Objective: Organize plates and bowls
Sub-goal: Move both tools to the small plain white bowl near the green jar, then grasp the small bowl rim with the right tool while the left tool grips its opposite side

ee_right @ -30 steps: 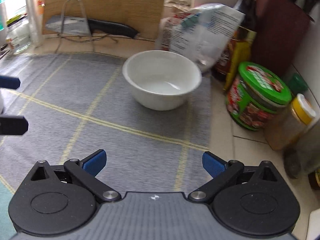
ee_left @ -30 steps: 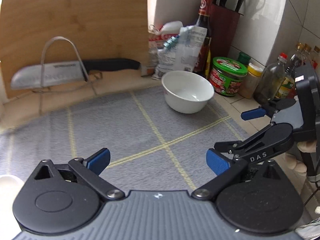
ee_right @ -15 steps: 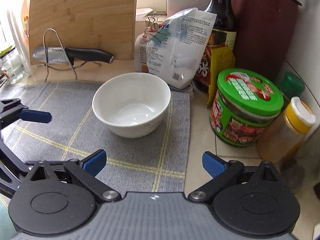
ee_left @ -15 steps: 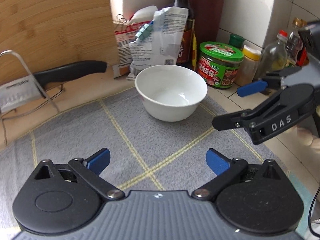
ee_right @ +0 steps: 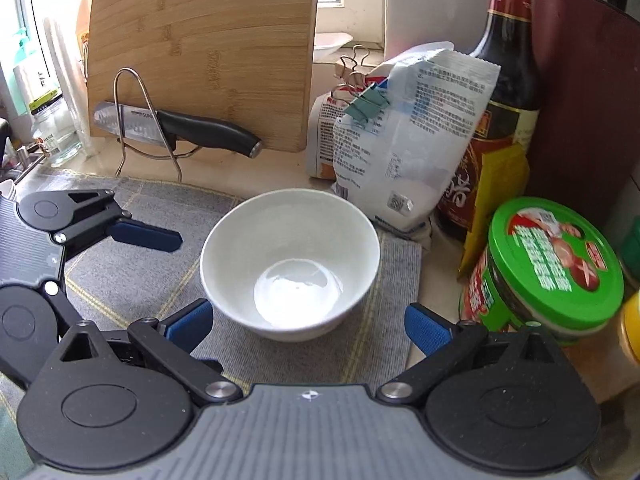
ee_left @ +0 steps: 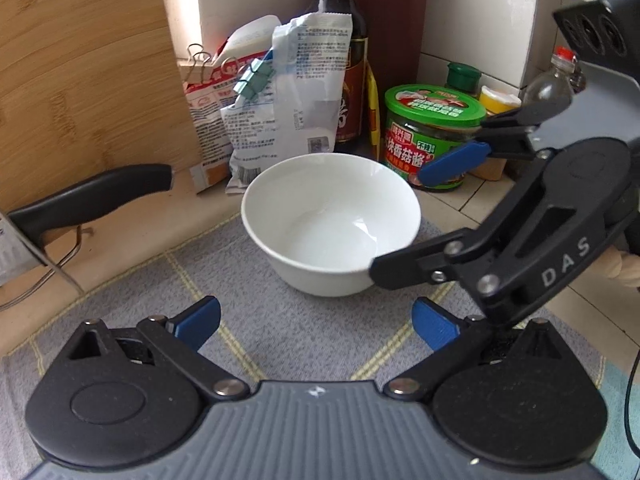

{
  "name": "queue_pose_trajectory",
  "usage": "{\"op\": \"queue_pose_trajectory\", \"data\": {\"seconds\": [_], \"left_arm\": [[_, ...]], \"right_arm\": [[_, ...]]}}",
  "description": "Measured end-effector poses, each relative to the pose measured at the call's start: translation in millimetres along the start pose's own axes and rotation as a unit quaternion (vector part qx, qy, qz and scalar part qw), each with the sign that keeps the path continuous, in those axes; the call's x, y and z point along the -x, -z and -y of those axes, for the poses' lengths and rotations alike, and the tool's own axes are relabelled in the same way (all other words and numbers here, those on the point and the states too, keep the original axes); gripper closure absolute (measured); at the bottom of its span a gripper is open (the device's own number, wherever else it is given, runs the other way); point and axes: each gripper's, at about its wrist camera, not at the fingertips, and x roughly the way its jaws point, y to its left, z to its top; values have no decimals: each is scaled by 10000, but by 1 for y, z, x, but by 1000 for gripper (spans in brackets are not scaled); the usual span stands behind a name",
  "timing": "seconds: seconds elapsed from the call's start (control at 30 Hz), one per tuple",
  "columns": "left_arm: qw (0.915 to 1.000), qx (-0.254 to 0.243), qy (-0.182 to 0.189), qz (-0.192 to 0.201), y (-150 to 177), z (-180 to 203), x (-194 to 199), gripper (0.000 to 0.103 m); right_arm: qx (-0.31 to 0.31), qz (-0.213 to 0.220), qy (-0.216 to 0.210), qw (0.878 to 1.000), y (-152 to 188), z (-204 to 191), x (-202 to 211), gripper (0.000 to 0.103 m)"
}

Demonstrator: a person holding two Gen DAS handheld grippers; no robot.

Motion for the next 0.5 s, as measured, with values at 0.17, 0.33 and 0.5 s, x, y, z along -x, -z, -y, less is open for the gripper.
{"op": "queue_pose_trajectory", "data": {"seconds": [0.17,0.33,0.5], "left_arm": [[9999,-129,18,104,-4,5,-5,4],[9996,-193,-13,219,-11,5,-8,8],[9995,-153,12,270,-16,4,-12,11]], "right_arm": [[-111,48,-269,9996,-13,6,-7,0],[-202,117,-346,9991,-23,12,-11,5],[-324,28,-173,9993,-32,20,-20,27]]}}
